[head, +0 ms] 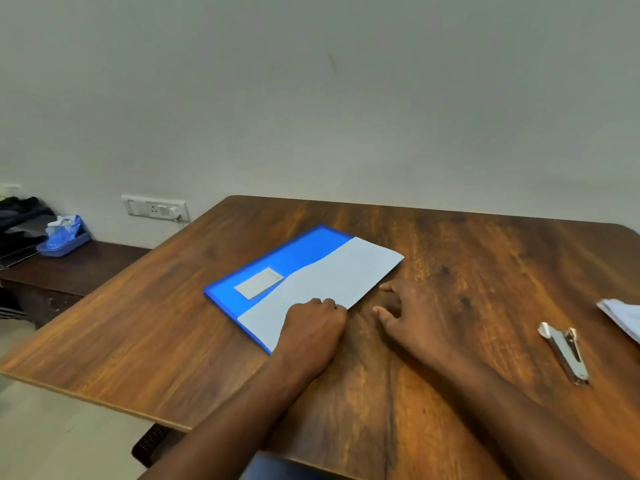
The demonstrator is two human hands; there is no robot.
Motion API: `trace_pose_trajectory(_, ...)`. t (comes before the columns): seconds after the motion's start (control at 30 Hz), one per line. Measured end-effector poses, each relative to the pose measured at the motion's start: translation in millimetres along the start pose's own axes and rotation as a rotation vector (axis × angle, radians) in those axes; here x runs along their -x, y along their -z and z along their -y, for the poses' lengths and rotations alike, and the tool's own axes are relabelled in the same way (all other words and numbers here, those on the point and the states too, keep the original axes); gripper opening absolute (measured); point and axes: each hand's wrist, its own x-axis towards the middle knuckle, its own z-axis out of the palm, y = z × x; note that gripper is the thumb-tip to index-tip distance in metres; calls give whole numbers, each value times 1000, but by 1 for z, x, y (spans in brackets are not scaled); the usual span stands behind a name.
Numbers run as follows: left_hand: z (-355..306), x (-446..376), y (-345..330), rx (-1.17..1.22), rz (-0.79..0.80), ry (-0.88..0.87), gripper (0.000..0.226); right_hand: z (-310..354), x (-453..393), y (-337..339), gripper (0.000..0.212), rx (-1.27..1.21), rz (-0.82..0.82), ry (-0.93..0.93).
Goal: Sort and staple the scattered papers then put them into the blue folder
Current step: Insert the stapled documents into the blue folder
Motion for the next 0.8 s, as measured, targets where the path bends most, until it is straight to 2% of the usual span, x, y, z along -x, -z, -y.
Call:
trace_pose_trajectory(0.13,-47,-16,8,80,-28,-37,21,-26,1,13,41,23,-48,-36)
trace_pose_trajectory(0.3,-94,-33,17,215,-90,-58,21,-46,6,28,42,46,-13,-81)
trace_pose_trajectory(0.43,-119,-42,18,246,-59,-48,8,-64,9,36,35,72,28,-116)
trace_pose_trajectory(0.5,-120,-45,17,275,-100,-33,13,-69,9,36,34,73,44,-135)
trace_pose_trajectory(0.57,-112,-48,16,377,-133,48,22,-71,10,36,39,76,65,-156)
trace_pose_trajectory(0.63,-96,-49,9,352,-131,133,34,-69,9,37,45,88,96,-173)
trace_pose_trajectory(0.73,-68,-47,-8,271,98,251,72,-69,6,37,46,79,129,-158)
trace_pose_trajectory(0.8,-56,-46,-20,303,196,277,86,-72,6,38,46,60,144,-150)
